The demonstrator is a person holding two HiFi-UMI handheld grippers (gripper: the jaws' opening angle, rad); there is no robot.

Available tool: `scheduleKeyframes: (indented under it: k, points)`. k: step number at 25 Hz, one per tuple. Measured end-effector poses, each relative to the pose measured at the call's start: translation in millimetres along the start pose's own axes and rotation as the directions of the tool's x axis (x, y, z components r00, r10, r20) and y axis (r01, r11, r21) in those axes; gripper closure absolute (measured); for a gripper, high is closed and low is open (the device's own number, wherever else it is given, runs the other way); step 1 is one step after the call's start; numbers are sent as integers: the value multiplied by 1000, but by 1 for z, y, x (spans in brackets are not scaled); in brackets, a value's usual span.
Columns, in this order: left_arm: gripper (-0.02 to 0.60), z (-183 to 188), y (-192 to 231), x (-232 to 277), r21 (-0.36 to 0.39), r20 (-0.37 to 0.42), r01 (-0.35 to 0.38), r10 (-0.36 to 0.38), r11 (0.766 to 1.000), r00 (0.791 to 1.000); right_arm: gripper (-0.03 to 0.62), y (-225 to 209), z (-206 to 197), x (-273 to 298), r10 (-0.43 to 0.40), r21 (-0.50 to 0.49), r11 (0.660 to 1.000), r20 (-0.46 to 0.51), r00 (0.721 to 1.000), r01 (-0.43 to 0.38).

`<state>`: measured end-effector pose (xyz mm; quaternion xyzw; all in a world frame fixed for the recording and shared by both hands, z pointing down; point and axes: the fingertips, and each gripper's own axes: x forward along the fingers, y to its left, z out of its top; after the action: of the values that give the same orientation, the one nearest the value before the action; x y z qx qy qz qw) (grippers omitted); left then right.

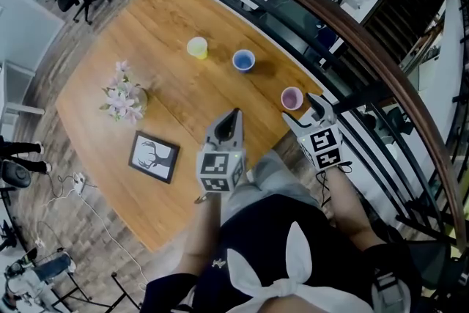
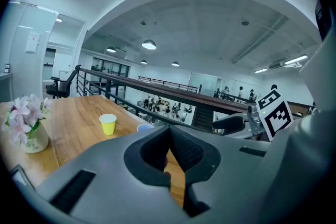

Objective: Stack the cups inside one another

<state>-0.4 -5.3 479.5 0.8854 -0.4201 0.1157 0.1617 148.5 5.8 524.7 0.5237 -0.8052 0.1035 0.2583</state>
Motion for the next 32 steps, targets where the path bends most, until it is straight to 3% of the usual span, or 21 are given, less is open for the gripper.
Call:
scheduleKeyframes:
  k: [11, 14, 32]
  points:
    - [572, -5, 9, 28, -43, -52, 50, -52, 998, 997, 260, -12, -19, 26, 22, 26, 999, -58, 998, -21]
    - [572, -9, 10, 34, -49, -70, 53, -56, 997, 996, 229, -13, -27, 32, 34, 21, 999, -83, 996, -32]
    - [572, -25, 14, 55, -54, -150, 82, -89, 995, 985, 223, -22, -61, 60, 62, 48, 997, -205, 977, -53]
